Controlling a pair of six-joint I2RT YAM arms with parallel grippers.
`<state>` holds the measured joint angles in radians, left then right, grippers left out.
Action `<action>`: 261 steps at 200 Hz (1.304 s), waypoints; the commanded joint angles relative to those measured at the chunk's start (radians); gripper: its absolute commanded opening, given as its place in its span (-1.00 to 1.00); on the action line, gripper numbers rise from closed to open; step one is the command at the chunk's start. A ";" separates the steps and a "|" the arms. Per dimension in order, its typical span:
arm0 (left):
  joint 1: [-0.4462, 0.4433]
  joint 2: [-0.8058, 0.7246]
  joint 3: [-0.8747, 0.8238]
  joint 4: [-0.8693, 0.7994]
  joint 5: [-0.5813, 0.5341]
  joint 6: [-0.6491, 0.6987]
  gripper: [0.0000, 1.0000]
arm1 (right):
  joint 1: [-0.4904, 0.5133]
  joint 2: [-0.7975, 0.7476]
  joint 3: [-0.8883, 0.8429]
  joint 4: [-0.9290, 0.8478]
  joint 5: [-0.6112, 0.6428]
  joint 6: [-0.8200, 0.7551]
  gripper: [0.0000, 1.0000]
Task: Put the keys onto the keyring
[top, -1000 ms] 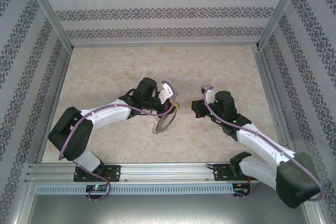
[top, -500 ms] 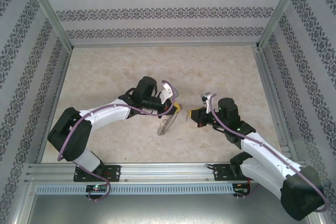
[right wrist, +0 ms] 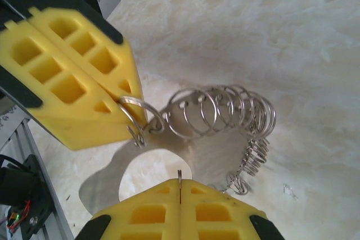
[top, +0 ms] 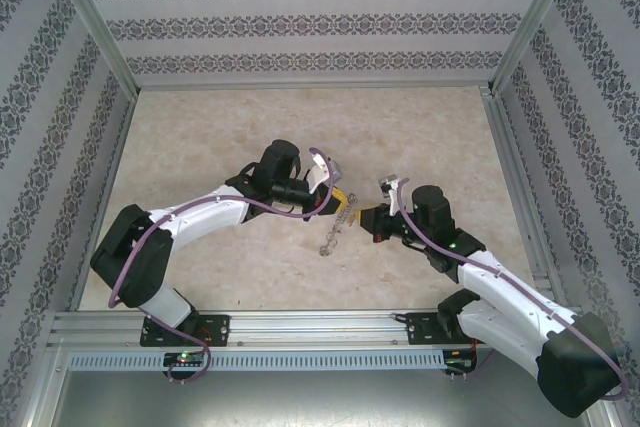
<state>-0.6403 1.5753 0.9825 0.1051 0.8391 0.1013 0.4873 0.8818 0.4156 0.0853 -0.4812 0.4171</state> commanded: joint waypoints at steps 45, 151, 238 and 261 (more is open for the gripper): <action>-0.006 0.007 0.036 0.009 0.050 0.025 -1.00 | 0.017 0.005 0.082 0.008 0.037 -0.027 -1.00; -0.006 0.022 0.049 0.005 0.045 0.030 -1.00 | 0.037 0.006 0.095 0.010 0.046 -0.038 -1.00; -0.006 0.022 0.057 -0.006 0.055 0.036 -1.00 | 0.040 0.063 0.130 0.031 0.039 -0.067 -1.00; -0.006 0.016 0.057 -0.004 0.055 0.038 -1.00 | 0.039 0.078 0.129 0.030 0.050 -0.071 -1.00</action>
<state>-0.6392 1.5929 1.0042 0.0956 0.8490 0.1085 0.5133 0.9447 0.5117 0.0780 -0.4347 0.3672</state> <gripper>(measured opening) 0.047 0.050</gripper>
